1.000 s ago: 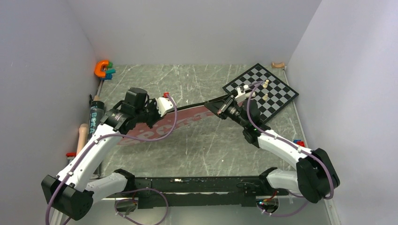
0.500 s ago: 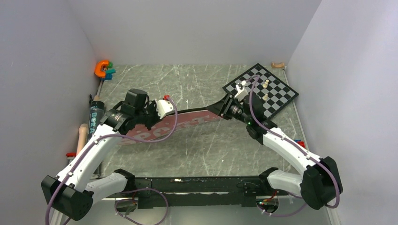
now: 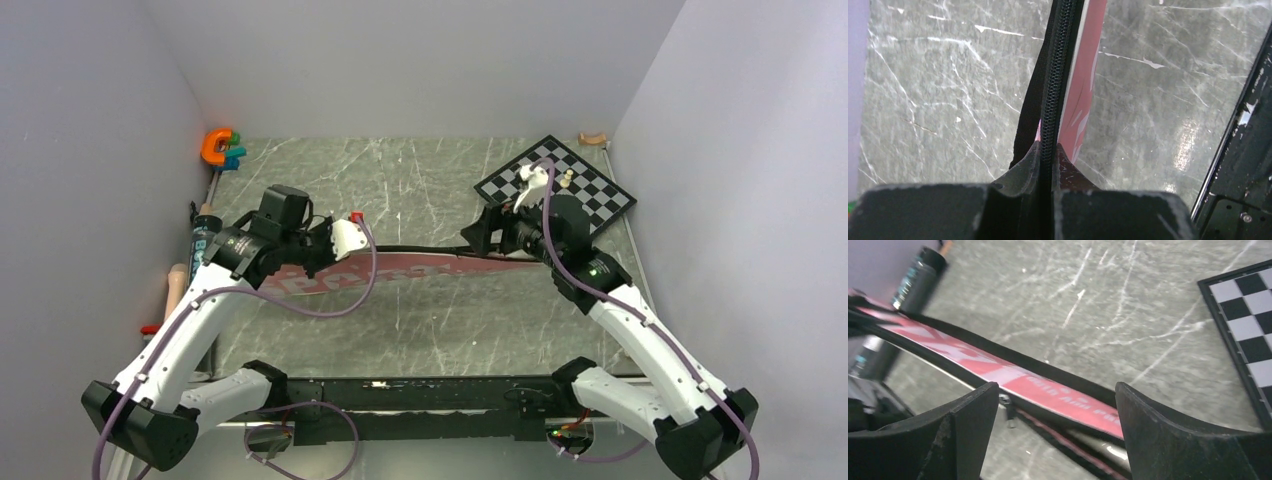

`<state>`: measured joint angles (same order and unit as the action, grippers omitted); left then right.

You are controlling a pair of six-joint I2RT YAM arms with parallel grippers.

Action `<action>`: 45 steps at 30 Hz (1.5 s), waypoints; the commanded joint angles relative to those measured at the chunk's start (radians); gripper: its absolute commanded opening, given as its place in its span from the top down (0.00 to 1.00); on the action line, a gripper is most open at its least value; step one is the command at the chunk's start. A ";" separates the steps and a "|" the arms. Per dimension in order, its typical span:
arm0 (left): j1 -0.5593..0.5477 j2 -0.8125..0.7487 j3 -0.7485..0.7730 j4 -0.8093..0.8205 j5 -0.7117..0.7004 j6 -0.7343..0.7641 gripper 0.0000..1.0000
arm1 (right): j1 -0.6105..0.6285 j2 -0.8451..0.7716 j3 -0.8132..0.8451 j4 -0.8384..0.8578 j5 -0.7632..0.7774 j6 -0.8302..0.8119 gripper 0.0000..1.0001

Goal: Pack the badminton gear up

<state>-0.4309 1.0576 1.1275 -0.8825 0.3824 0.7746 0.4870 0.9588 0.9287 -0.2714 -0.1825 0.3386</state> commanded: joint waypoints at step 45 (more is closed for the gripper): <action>0.186 0.077 0.248 -0.231 0.355 0.451 1.00 | 0.258 -0.005 0.101 -0.425 -0.137 -0.631 0.17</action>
<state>-0.2455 1.1728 1.3113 -1.1503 0.6346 1.1938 0.7406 0.9833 1.0256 -0.7086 -0.3317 -0.2878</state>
